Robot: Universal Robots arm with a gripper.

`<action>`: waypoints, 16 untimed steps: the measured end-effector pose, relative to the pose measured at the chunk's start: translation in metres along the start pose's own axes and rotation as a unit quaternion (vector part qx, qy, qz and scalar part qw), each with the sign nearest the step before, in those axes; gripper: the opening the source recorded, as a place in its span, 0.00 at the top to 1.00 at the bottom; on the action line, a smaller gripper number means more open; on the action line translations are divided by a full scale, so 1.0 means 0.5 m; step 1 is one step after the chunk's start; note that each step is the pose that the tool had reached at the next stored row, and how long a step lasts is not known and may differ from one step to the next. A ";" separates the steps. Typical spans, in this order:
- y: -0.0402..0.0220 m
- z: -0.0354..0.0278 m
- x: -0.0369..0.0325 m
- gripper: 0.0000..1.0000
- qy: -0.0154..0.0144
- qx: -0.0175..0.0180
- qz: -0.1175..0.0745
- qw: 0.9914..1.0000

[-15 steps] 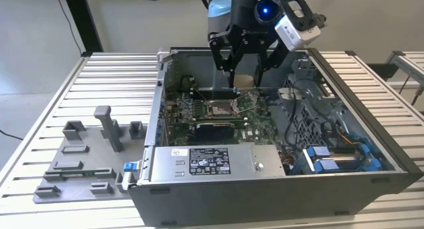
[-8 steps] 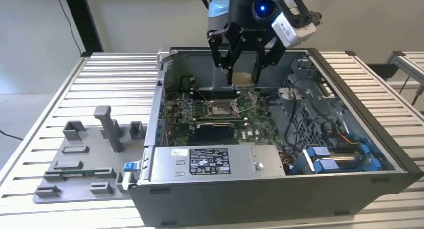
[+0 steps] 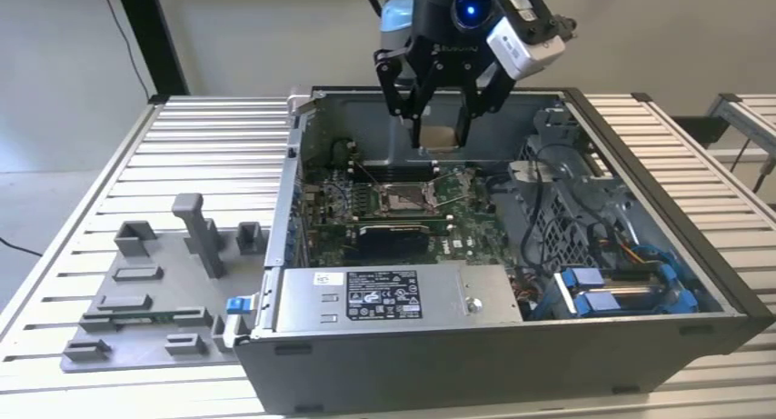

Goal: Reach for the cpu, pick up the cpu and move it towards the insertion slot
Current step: 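Pick up the cpu and move it towards the insertion slot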

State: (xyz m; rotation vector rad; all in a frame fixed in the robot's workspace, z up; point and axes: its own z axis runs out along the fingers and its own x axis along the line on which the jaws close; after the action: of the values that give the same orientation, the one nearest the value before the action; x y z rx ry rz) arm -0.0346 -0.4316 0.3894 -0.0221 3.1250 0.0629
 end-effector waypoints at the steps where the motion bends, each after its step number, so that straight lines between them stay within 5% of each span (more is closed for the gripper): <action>1: 0.004 0.001 0.001 1.00 0.000 0.000 0.000 1.000; 16: 0.066 0.008 0.013 1.00 0.000 0.000 0.000 1.000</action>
State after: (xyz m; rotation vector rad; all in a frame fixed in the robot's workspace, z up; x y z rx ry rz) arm -0.0417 -0.3985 0.3864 -0.0221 3.1250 0.0629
